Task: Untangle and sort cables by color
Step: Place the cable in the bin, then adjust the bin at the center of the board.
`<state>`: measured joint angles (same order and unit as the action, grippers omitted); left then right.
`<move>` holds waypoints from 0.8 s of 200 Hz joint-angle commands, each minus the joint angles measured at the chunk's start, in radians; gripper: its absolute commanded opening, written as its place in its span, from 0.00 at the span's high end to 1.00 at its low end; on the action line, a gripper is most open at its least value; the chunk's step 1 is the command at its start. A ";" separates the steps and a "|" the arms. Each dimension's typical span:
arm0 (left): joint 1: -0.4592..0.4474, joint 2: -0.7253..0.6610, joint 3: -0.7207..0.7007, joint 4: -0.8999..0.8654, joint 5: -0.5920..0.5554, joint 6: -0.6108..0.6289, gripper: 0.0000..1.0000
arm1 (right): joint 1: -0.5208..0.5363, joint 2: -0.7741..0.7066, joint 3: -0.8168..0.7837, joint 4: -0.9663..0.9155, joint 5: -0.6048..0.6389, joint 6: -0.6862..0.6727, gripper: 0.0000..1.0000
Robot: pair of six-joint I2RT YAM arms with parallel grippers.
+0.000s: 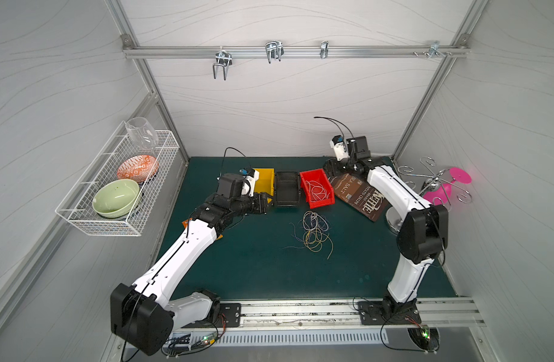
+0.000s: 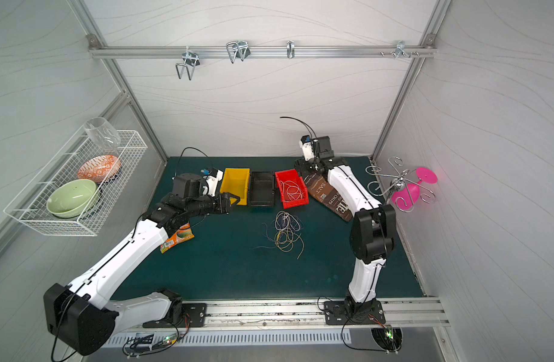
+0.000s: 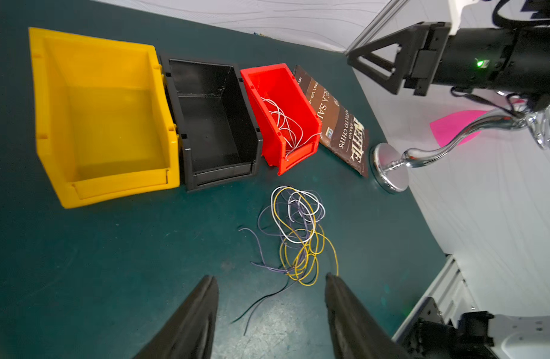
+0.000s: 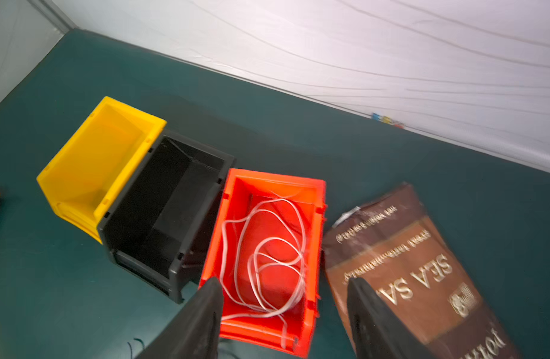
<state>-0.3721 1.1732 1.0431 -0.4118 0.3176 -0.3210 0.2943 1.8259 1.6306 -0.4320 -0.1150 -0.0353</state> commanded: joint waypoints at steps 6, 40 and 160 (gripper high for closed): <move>0.013 -0.058 -0.031 0.047 -0.072 0.016 0.25 | -0.069 -0.002 -0.150 0.066 -0.127 0.100 0.22; 0.021 -0.075 -0.056 0.050 -0.092 0.019 0.22 | -0.124 -0.007 -0.310 0.221 -0.314 0.213 0.14; 0.030 -0.088 -0.047 0.025 -0.089 0.034 0.22 | -0.026 0.101 -0.336 0.311 -0.410 0.286 0.16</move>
<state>-0.3485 1.1069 0.9794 -0.4038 0.2390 -0.3077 0.2337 1.9224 1.2655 -0.1280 -0.4931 0.2470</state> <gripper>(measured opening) 0.783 0.848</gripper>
